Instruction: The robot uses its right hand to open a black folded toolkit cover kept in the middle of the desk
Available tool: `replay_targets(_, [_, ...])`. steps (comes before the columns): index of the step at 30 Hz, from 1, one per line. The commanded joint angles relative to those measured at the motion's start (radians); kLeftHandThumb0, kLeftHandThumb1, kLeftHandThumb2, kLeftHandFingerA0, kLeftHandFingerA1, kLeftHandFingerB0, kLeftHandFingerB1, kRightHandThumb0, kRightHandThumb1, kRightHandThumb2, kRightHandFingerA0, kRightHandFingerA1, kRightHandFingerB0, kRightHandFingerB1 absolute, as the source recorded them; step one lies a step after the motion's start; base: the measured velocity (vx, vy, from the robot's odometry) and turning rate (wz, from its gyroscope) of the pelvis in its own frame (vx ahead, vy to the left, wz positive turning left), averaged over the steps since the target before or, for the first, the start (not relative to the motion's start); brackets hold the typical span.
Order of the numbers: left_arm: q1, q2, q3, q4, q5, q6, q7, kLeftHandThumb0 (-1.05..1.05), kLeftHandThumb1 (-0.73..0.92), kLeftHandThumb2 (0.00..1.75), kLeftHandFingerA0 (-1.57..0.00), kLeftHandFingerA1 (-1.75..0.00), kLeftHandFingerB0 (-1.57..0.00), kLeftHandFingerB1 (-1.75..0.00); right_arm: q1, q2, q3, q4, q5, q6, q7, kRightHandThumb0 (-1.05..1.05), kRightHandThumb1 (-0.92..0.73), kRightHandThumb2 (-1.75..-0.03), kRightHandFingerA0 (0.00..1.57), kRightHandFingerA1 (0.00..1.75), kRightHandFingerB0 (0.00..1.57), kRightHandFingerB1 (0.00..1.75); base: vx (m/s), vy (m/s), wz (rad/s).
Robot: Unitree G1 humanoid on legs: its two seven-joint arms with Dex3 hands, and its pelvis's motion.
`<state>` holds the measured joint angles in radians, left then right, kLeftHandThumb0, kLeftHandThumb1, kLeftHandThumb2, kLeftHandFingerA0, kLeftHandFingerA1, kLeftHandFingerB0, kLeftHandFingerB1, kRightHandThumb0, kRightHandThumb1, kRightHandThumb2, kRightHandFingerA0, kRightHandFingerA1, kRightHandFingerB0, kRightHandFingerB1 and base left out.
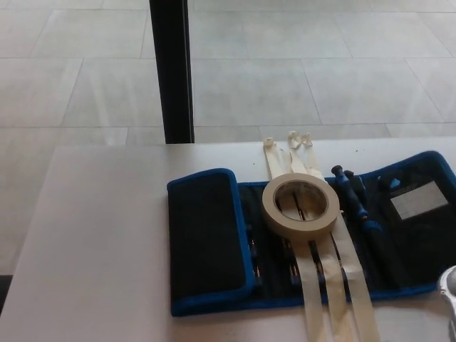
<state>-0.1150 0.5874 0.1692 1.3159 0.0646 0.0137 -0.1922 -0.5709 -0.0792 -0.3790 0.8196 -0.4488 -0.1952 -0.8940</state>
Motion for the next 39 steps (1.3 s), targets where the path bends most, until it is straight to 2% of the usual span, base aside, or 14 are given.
replay_targets(1, [0.042,0.022,-0.001,0.004,0.006,-0.028,0.015,-0.91,0.79,0.83,-0.39,-0.57,-0.37,-0.45,-0.197,-0.326,-0.748,0.156,0.832,0.109,-0.062,-0.42,-0.82,-0.80,0.27,1.52,0.27,1.41,0.00,0.000,0.00])
replay_targets(4, [0.039,0.028,-0.009,0.004,0.013,-0.024,0.011,-0.90,0.82,0.81,-0.36,-0.55,-0.34,-0.43,-0.175,-0.383,-0.746,0.191,0.781,0.182,-0.006,-0.35,-0.90,-0.72,0.21,1.27,0.25,1.30,0.00,0.000,0.00])
replay_targets(5, [0.040,0.027,-0.001,0.004,0.006,-0.026,0.008,-0.84,0.92,0.71,-0.37,-0.50,-0.33,-0.38,-0.136,-0.404,-0.709,0.194,0.730,0.213,0.059,-0.36,-0.73,-0.82,0.47,1.55,0.44,1.42,0.00,0.000,0.00])
replay_targets(6, [0.042,0.028,-0.004,0.003,0.008,-0.028,0.006,-0.85,0.92,0.71,-0.35,-0.50,-0.33,-0.38,-0.124,-0.409,-0.714,0.181,0.736,0.219,0.115,-0.22,-0.61,-1.06,0.39,1.44,0.00,0.87,0.00,0.000,0.00])
replay_targets(7, [0.035,0.031,0.014,0.004,-0.009,-0.011,0.011,-0.91,0.76,0.83,-0.33,-0.53,-0.24,-0.42,-0.101,-0.416,-0.697,0.174,0.715,0.226,0.166,-0.26,-0.65,-0.95,0.51,1.37,0.00,0.73,0.00,0.000,0.00])
replay_targets(13, [0.035,0.036,-0.022,0.004,0.029,-0.028,0.026,-0.82,0.92,0.70,-0.40,-0.52,-0.39,-0.41,-0.064,-0.531,-0.658,0.177,0.615,0.316,0.283,-0.51,-0.82,-0.64,0.93,1.09,0.40,0.74,0.00,0.000,0.00])
replay_targets(15, [0.035,0.039,-0.021,0.006,0.029,-0.031,0.031,-0.84,0.92,0.69,-0.37,-0.51,-0.35,-0.39,-0.030,-0.620,-0.635,0.175,0.580,0.357,0.399,-0.55,-0.79,-0.63,1.06,1.17,0.69,1.04,0.00,0.000,0.00])
replay_targets(17, [0.032,0.045,-0.023,0.007,0.031,-0.028,0.036,-0.84,0.92,0.69,-0.37,-0.51,-0.35,-0.39,-0.017,-0.659,-0.630,0.190,0.568,0.363,0.448,-0.55,-0.79,-0.63,1.06,1.17,0.69,1.04,0.00,0.000,0.00])
replay_targets(18, [0.033,0.051,-0.017,0.004,0.023,-0.029,0.012,-0.85,0.92,0.71,-0.37,-0.49,-0.33,-0.38,0.057,-0.733,-0.609,0.190,0.531,0.394,0.538,-0.60,-0.76,-0.63,0.92,1.08,0.38,0.90,0.00,0.000,0.00])
replay_targets(20, [0.032,0.052,-0.016,0.003,0.022,-0.027,0.012,-0.85,0.92,0.70,-0.37,-0.48,-0.33,-0.38,0.108,-0.769,-0.604,0.209,0.516,0.388,0.576,-0.58,-0.74,-0.63,0.98,1.11,0.60,0.98,0.00,0.000,0.00])
replay_targets(22, [0.026,0.057,-0.007,0.002,0.015,-0.011,0.025,-0.85,0.92,0.68,-0.39,-0.52,-0.36,-0.39,0.154,-0.803,-0.616,0.273,0.513,0.392,0.574,-0.55,-0.73,-0.64,1.04,1.18,0.45,0.85,0.00,0.000,0.00])
replay_targets(32, [0.032,0.051,-0.013,0.001,0.019,-0.028,0.014,-0.83,0.92,0.68,-0.36,-0.50,-0.38,-0.39,0.343,-0.726,-0.678,0.376,0.586,0.367,0.639,-0.44,-0.71,-0.72,0.96,1.17,0.71,0.90,0.00,0.000,0.00])
replay_targets(35, [0.023,0.051,-0.020,0.003,0.027,-0.020,0.021,-0.83,0.92,0.69,-0.36,-0.50,-0.38,-0.38,0.392,-0.618,-0.744,0.375,0.661,0.298,0.657,-0.50,-0.63,-0.70,1.06,1.27,0.43,0.77,0.00,0.000,0.00])
replay_targets(39, [0.023,0.051,-0.025,0.001,0.034,-0.024,0.027,-0.85,0.92,0.70,-0.41,-0.54,-0.39,-0.42,0.365,-0.518,-0.816,0.359,0.744,0.201,0.641,-0.53,-0.72,-0.66,0.91,1.35,0.43,0.82,0.00,0.000,0.00])
